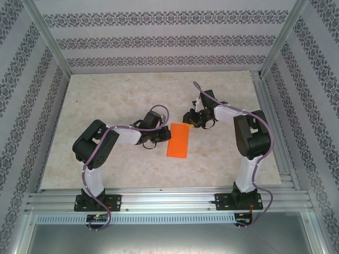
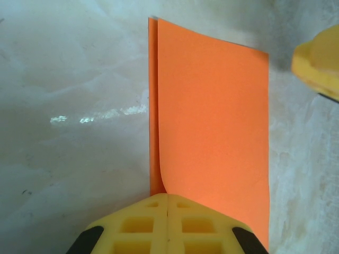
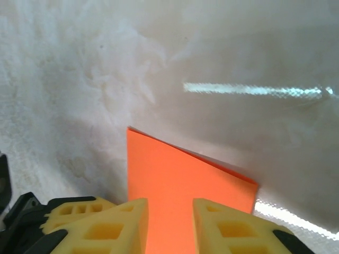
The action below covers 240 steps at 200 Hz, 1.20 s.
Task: Fold a paper plane with a square sheet of paper (pick it up from the middle)
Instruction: Fold the square sheet of paper in half at the center of the table.
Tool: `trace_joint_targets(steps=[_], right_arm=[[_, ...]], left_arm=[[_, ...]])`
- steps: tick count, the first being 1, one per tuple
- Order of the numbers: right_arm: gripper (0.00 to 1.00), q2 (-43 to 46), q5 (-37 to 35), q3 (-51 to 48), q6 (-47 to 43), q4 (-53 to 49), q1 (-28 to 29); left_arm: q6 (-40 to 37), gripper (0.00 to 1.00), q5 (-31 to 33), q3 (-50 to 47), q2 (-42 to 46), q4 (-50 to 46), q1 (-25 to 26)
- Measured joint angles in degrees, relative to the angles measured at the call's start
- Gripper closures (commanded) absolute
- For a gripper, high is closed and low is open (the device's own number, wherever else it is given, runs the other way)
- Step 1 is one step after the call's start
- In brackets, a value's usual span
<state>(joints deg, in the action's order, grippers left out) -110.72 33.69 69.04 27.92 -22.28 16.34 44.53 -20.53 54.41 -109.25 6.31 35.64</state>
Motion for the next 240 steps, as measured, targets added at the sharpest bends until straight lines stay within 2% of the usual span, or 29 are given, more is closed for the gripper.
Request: trace_joint_targets(steps=[70, 127, 183, 240], right_arm=[[0.72, -4.6, -1.4, 1.2, -0.7, -0.6, -0.4], [0.71, -3.5, -1.6, 1.6, -1.3, -1.7, -0.8], [0.72, 8.6, 1.0, -7.5, 1.2, 2.6, 0.2], [0.72, 5.2, 1.4, -14.5, 3.5, 6.4, 3.0]], left_arm=[[0.0, 1.0, -0.1, 0.0, 0.0, 0.0, 0.0], [-0.1, 1.0, -0.1, 0.0, 0.0, 0.0, 0.0], [-0.2, 1.0, -0.1, 0.0, 0.0, 0.0, 0.0], [-0.2, 1.0, -0.2, 0.0, 0.0, 0.0, 0.0]])
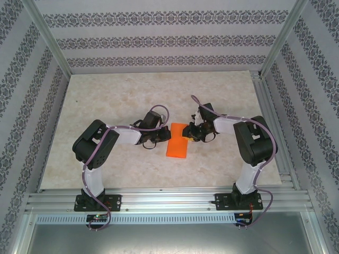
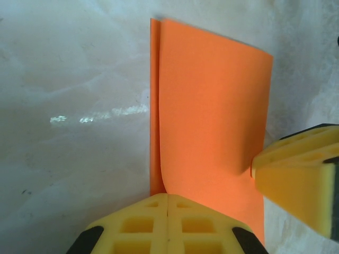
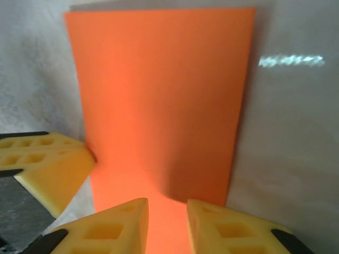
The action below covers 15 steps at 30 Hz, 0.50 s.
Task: Fold a paper plane with a square sheet of paper (pick it up from the middle)
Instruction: Fold the square sheet of paper in half at the center of the table.
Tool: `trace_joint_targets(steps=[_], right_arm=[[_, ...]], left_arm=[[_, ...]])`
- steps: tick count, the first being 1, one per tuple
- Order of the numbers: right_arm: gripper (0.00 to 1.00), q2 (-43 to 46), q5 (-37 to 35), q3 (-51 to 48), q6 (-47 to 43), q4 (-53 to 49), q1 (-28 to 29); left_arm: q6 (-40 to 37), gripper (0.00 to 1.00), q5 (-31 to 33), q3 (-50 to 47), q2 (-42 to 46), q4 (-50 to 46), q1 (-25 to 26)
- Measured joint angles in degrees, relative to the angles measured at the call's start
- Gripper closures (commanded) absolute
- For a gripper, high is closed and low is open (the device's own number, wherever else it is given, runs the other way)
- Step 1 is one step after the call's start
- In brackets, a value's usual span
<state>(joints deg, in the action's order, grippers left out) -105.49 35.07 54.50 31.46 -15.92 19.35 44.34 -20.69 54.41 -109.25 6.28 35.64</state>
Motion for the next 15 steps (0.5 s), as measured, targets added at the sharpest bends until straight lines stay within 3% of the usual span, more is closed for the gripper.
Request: trace_joint_targets(steps=[15], right_arm=[[0.71, 7.4, -1.6, -5.4, 2.3, 2.2, 5.0]], left_arm=[[-0.2, 1.0, 0.0, 0.0, 0.0, 0.0, 0.0]])
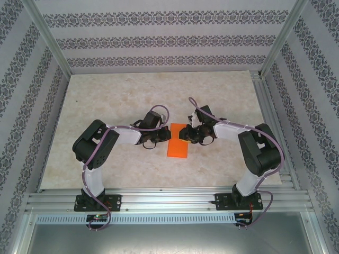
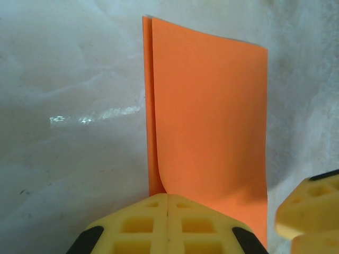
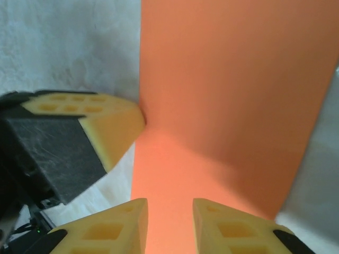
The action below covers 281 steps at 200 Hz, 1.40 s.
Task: Fold a paper plane with a square sheet of paper (pick it up from the middle)
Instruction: Fold the square sheet of paper in half at the center of the table.
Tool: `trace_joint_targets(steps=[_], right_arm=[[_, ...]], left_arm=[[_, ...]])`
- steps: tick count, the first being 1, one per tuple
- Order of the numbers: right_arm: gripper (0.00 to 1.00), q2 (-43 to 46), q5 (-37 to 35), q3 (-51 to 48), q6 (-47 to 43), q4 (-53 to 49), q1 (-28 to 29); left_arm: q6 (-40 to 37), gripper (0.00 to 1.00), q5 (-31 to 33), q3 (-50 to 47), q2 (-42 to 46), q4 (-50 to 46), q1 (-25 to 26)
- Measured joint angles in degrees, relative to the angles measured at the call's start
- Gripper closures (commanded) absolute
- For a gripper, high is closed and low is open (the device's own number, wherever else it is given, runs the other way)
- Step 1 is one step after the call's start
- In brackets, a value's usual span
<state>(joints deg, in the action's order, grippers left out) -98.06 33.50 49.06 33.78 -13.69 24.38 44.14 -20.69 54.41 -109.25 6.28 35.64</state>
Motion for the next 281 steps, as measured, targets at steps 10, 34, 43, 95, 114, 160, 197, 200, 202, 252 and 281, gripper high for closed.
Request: trace_joint_targets(steps=[10, 34, 43, 95, 114, 160, 197, 200, 202, 252, 281], right_arm=[[0.72, -0.4, 0.0, -1.7, 0.5, 0.6, 0.3], [0.72, -1.2, 1.3, -3.5, 1.3, 2.7, -0.1], [0.72, -1.2, 1.5, -3.7, 1.5, 3.1, -0.2], [0.71, 4.6, 1.7, -6.4, 3.2, 3.1, 0.0], [0.71, 6.8, 2.5, -8.4, 4.8, 5.5, 0.9], [0.71, 4.5, 3.3, -12.9, 7.1, 10.6, 2.3], [0.71, 5.9, 3.0, -13.7, 7.8, 10.6, 2.8], [0.71, 6.3, 3.0, -13.9, 7.9, 10.3, 3.0], [0.71, 6.4, 2.9, -13.9, 7.9, 10.2, 3.0], [0.71, 11.4, 2.4, -14.6, 8.6, 8.5, 4.9], [0.71, 7.9, 2.4, -15.9, 8.5, 9.2, 5.2]], left_arm=[[0.0, 1.0, 0.0, 0.0, 0.0, 0.0, 0.0], [0.0, 1.0, 0.0, 0.0, 0.0, 0.0, 0.0], [0.0, 1.0, 0.0, 0.0, 0.0, 0.0, 0.0], [0.0, 1.0, 0.0, 0.0, 0.0, -0.1, 0.0], [0.0, 1.0, 0.0, 0.0, 0.0, -0.1, 0.0], [0.0, 1.0, 0.0, 0.1, 0.0, -0.2, 0.0], [-0.1, 1.0, 0.0, 0.2, 0.0, -0.4, 0.0], [-0.1, 1.0, 0.0, 0.2, 0.0, -0.4, 0.0], [-0.2, 1.0, 0.0, 0.2, 0.0, -0.4, 0.0], [-0.2, 1.0, 0.0, 0.2, 0.0, -0.4, 0.0], [-0.2, 1.0, -0.1, 0.3, 0.0, -0.5, 0.0]])
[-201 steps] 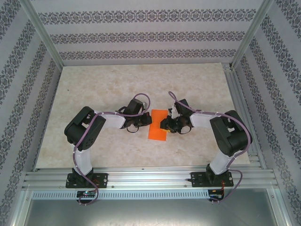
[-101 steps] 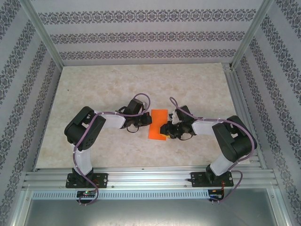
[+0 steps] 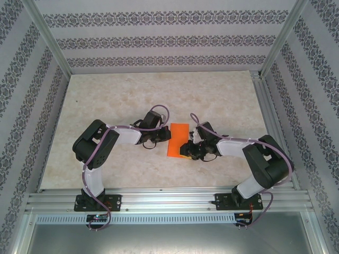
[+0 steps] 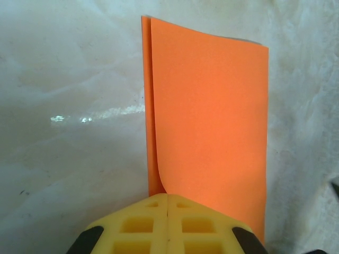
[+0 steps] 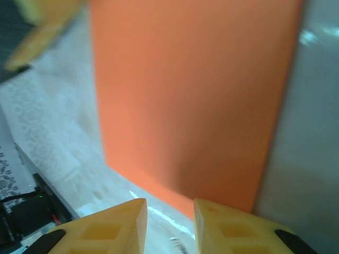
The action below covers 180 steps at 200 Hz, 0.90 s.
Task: Fold a paper plane with a square sheet of paper (pick it up from the middle)
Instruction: Fold the square sheet of paper in half at the center of the table.
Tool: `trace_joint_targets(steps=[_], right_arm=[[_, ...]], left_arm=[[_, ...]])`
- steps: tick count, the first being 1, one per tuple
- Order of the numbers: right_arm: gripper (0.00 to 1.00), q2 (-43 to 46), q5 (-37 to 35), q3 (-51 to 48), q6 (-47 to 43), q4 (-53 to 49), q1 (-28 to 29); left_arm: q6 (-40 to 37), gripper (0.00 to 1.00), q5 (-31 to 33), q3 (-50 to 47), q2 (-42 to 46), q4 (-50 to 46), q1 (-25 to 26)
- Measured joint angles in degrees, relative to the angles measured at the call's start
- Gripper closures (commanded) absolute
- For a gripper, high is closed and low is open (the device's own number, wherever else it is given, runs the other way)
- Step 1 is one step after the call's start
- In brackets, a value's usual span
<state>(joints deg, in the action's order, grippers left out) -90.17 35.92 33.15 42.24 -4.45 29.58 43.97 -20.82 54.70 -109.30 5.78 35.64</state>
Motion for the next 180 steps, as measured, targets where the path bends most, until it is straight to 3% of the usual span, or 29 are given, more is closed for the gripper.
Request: trace_joint_targets(steps=[42, 66, 104, 136, 180], right_arm=[[0.65, 0.6, -1.4, 1.2, -0.9, -2.1, 0.2], [0.56, 5.0, -6.1, 3.0, -4.2, -8.9, 0.4], [0.55, 15.2, -15.8, 5.1, -12.4, -12.4, 1.7], [0.5, 18.5, -24.9, 4.7, -20.9, -10.5, 7.3], [0.4, 18.5, -35.6, 1.3, -33.7, -3.5, 18.9]], left_arm=[[0.1, 1.0, -0.1, 0.0, 0.0, 0.0, 0.0], [2.0, 1.0, -0.3, -0.3, 0.1, 0.2, 0.0], [7.2, 1.0, 0.4, -2.5, 3.7, -1.4, 0.0], [10.9, 1.0, 2.1, -3.1, 8.4, -3.2, 0.0], [14.3, 1.0, 2.6, -3.1, 11.1, -4.3, 0.0]])
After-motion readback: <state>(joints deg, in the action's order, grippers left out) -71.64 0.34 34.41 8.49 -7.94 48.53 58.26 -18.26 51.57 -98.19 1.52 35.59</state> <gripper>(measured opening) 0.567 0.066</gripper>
